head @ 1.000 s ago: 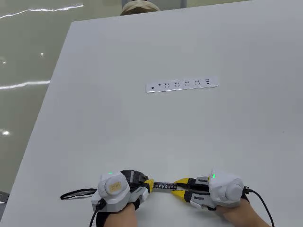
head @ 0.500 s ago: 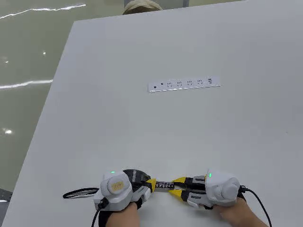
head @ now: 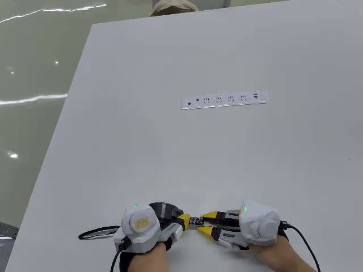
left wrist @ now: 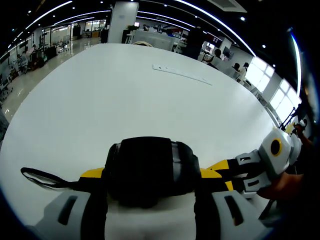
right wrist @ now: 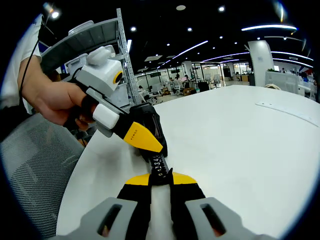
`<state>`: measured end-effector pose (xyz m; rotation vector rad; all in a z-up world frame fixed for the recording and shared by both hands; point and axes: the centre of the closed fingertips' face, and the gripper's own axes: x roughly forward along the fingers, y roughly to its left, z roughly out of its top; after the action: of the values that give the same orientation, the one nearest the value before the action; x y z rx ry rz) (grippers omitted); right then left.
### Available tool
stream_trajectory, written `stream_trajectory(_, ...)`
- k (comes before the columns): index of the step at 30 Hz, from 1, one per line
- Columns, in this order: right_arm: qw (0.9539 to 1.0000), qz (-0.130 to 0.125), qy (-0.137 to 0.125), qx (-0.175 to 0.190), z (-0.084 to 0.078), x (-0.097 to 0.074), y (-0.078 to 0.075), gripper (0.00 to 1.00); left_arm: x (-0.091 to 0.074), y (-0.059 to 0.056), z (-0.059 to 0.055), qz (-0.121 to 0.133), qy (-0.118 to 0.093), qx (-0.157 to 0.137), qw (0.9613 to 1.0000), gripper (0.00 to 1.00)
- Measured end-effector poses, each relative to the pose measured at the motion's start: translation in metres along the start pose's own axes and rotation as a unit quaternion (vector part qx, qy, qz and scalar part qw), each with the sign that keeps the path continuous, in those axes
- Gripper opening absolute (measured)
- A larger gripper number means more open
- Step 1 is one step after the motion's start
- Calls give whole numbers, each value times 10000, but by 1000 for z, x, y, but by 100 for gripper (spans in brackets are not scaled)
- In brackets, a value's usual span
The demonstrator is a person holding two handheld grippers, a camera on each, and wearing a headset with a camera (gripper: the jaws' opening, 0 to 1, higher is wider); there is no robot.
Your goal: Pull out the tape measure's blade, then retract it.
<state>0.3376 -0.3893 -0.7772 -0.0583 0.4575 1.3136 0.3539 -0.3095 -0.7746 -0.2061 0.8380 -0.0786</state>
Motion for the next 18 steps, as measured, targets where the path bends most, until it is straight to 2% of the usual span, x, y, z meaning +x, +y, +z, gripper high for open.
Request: stream_trajectory(18, 9999, 105, 20, -46, 4, 13, 2, 12, -1, 0, 0, -69, -3, -27, 10000, 69)
